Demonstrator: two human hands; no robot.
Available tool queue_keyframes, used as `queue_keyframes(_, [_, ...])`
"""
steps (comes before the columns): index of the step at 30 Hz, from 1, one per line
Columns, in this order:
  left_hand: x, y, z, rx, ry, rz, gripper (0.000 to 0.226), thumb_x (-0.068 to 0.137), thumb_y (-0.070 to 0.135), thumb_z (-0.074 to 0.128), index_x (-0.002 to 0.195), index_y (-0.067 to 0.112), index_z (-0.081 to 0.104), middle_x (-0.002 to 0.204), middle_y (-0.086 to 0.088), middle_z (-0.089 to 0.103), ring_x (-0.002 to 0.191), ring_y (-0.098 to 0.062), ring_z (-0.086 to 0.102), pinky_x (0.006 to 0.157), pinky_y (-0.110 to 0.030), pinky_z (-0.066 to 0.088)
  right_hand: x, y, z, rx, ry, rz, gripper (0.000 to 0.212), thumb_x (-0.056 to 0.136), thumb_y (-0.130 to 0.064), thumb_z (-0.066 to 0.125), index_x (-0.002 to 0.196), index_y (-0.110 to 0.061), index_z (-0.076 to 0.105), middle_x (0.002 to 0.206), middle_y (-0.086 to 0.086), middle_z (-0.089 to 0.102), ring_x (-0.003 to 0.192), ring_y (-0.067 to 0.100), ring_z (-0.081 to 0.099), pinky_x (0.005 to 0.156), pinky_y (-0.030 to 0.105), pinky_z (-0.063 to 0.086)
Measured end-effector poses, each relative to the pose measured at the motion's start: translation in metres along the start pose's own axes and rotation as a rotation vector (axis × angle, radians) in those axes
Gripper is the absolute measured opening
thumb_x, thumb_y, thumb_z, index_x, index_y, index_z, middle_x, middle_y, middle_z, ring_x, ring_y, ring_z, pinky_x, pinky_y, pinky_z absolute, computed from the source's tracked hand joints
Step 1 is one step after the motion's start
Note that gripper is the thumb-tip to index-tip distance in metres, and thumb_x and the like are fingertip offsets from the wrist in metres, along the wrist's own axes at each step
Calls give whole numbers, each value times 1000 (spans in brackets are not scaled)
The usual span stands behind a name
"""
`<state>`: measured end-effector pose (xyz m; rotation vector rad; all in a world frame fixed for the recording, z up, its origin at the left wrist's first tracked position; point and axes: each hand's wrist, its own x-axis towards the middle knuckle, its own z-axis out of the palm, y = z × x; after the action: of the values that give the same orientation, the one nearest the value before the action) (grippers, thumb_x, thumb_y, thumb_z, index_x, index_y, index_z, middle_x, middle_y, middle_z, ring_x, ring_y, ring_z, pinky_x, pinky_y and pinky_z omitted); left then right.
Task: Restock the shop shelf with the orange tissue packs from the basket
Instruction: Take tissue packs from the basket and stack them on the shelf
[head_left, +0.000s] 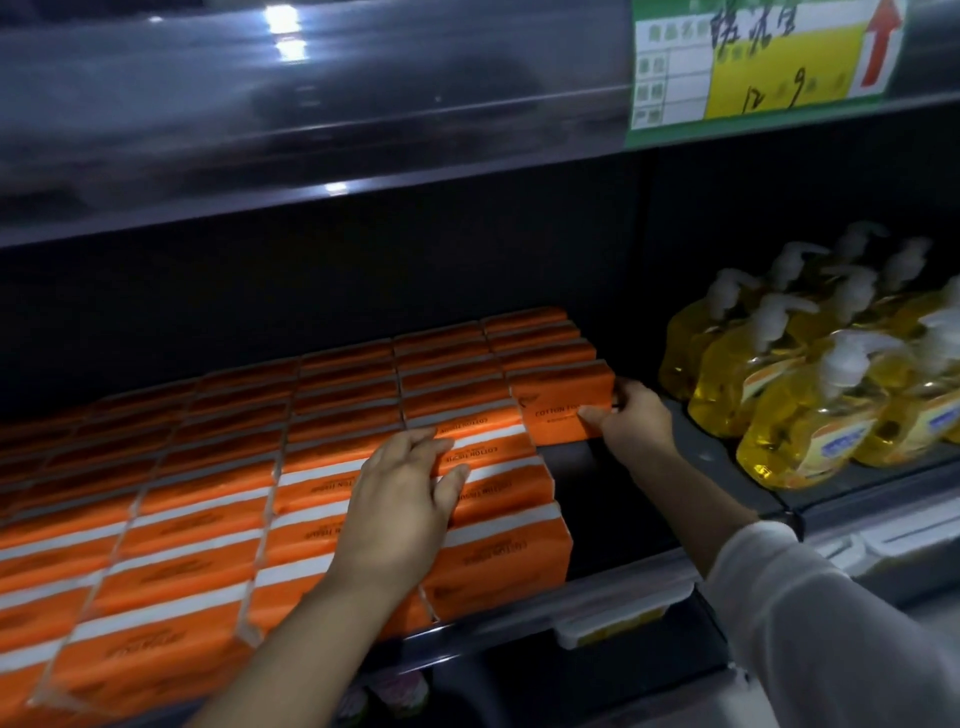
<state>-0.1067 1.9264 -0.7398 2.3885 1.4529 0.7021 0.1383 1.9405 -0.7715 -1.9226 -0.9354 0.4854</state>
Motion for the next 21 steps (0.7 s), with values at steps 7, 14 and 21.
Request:
queue_keyframes(7, [0, -2, 1, -8, 5, 22, 43, 95, 40, 47, 135, 23, 50, 139, 7, 43, 131, -9, 34, 105, -19, 21, -10, -10, -5, 2, -56, 22, 43, 83, -22, 67, 123, -9, 57, 117, 12, 63, 110, 30, 57, 94, 38, 47])
queue_keyframes(14, [6, -1, -18, -29, -110, 26, 53, 92, 42, 53, 138, 16, 46, 139, -4, 47, 129, -20, 41, 109, -27, 29, -37, -26, -46, -279, -1, -216, 51, 84, -6, 59, 134, -3, 48, 130, 19, 55, 122, 31, 51, 99, 29, 38])
queue_keyframes(21, [-73, -47, -108, 220, 54, 115, 56, 86, 55, 36, 113, 17, 65, 108, -5, 64, 102, -28, 58, 91, -38, 47, -107, -73, -62, -290, -37, -556, 45, 80, 4, 61, 124, -3, 58, 124, 19, 60, 114, 32, 58, 100, 35, 40])
